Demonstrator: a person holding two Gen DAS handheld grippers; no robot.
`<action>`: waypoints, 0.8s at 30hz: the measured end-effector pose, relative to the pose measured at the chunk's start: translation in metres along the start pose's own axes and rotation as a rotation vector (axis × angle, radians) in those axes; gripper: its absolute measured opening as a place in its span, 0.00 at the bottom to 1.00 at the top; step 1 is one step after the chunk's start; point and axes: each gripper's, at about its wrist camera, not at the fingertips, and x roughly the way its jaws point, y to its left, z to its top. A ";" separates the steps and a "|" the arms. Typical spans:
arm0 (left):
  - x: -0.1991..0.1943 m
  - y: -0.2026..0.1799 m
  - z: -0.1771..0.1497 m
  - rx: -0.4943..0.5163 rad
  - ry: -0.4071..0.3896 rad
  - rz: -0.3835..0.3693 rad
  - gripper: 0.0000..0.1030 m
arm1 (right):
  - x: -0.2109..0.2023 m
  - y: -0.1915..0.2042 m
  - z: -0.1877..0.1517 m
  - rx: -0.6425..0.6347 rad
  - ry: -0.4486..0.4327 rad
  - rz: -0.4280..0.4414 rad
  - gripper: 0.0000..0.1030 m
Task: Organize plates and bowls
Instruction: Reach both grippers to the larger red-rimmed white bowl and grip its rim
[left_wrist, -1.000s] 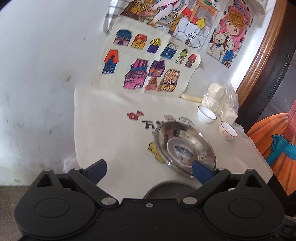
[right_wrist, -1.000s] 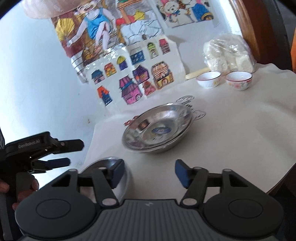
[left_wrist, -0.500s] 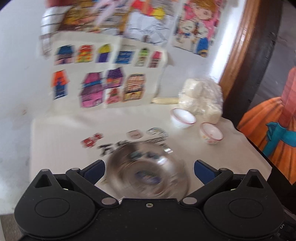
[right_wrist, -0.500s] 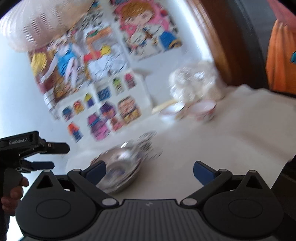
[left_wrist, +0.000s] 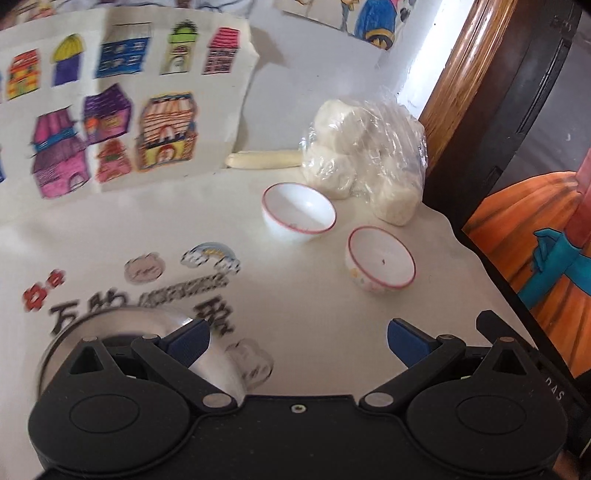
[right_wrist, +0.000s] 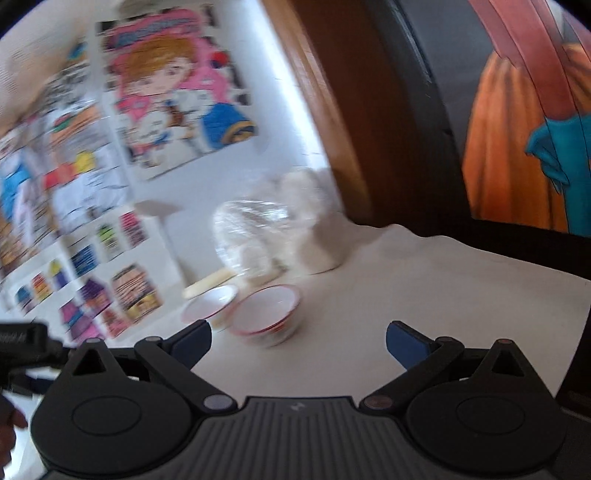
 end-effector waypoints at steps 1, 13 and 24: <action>0.007 -0.004 0.004 0.006 -0.006 0.001 0.99 | 0.009 -0.007 0.004 0.014 0.009 -0.004 1.00; 0.070 -0.029 0.038 -0.012 -0.042 -0.002 0.99 | 0.095 -0.011 0.027 -0.063 0.084 -0.006 1.00; 0.111 -0.042 0.049 -0.069 0.014 0.000 0.91 | 0.121 -0.014 0.023 -0.102 0.116 -0.057 1.00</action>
